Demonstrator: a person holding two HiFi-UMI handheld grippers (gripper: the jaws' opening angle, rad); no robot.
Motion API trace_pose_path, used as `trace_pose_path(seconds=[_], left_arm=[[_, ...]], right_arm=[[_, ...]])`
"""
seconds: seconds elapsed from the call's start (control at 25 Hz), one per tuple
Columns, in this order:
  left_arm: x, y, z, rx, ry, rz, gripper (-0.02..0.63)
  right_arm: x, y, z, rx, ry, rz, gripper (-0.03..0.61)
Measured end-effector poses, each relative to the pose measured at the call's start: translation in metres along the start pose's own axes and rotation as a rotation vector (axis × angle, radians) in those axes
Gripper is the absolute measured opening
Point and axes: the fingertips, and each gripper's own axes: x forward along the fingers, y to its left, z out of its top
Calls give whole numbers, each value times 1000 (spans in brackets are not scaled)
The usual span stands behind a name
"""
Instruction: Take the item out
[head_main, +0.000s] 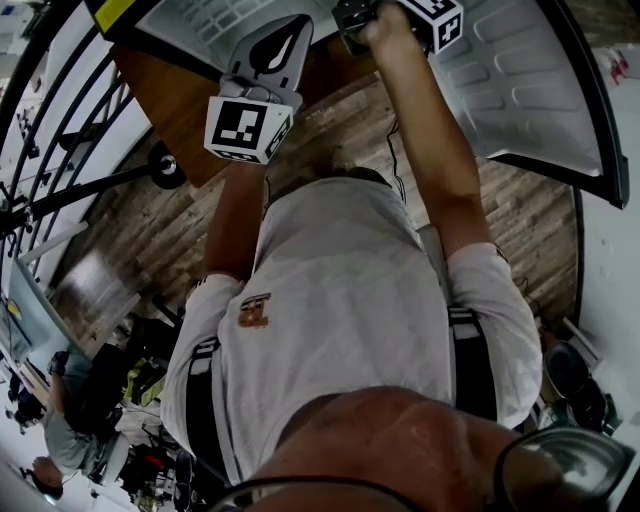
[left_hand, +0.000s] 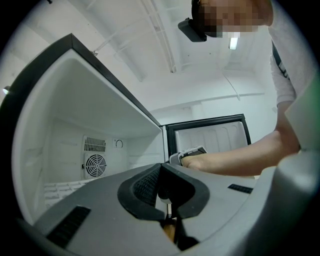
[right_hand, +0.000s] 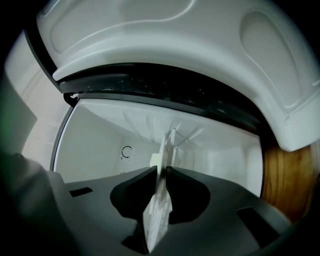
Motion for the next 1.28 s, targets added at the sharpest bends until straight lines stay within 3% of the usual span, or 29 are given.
trace_pose_path(seconds=[0.72, 1.28], left_arm=[[1, -6, -7, -9, 7, -16, 18], [0, -3, 1, -21, -21, -20, 18]], right_arm=[[-14, -2, 3, 154, -71, 17, 58], [-52, 34, -1, 115, -76, 125, 58]])
